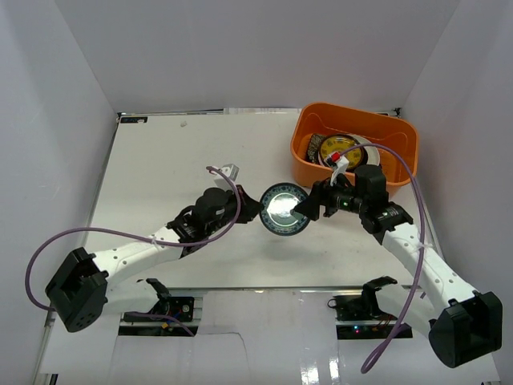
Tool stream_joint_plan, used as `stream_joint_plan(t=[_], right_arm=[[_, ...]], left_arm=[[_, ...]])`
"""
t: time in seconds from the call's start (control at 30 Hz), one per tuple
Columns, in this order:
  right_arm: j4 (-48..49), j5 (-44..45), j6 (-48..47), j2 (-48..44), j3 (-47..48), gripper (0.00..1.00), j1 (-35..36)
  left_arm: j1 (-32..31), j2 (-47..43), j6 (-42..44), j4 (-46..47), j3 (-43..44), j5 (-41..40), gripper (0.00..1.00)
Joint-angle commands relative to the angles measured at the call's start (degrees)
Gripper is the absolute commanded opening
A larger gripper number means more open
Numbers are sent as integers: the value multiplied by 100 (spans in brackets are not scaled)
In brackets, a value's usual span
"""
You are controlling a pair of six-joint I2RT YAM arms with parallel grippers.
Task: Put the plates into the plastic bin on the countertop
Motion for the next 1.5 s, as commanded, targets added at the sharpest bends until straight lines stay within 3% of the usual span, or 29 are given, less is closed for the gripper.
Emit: stream_joint_plan(t=[0.0,0.03,0.07,0.1,0.23,0.33,0.37,0.4,0.5,0.53,0.57,0.67,0.93,1.0,1.07,1.1,1.17,1.27,1.47], right_arm=[[192,-32,24,147,227,73,153],[322,-40,146,225,236,59,170],[358,-66,200,278,271,16,179],[376,56,270,305,323,8,171],[833,399,683,349,621,8,171],[833,768,763,472,1042,8,153],[842,917,780,551,1166,8,118],[834,1014,798,577,1272,8,57],[833,1330,903,630,1667,8,-391],[833,1505,973,744,1869,8,-914],[833,1507,974,745,1871,8,-919],[842,1865,1070,1087,1985,8,-1821],[1238,2763,1378,2158,1782,8,-2607],[1229,2781,1369,2283,1879,20,-2625],[1220,2799,1395,2248,1967,48,-2633],[1220,2886,1404,2065,1959,73,-2633],[1185,2983,1396,1845,2020,94,-2633],[1018,2852,1299,1309,2073,90,-2607],[1158,1614,1246,-124,1292,90,-2248]], left_arm=[[37,-259,42,21,150,195,0],[46,-355,25,66,150,221,0],[46,-374,51,49,263,256,0],[46,-383,103,-47,360,256,0],[46,-794,279,-294,476,108,14],[55,-1024,437,-539,589,28,33],[55,-1120,559,-627,650,19,54],[55,-1173,613,-724,721,19,67],[55,-1410,867,-1294,949,-218,98],[64,-1576,1182,-1871,1254,-471,98],[64,-1578,1185,-2059,1258,-473,98],[55,-1964,1527,-2500,1433,-719,98],[55,-2597,2028,-2686,1091,-1484,98],[64,-2501,2134,-2685,1135,-1440,98],[64,-2440,2169,-2755,1196,-1396,98],[64,-2448,2160,-2747,1187,-1396,98],[64,-2439,2152,-2729,1196,-1405,98],[64,-2439,2143,-2703,1231,-1388,98],[64,-2492,2099,-2535,1353,-1300,98]])
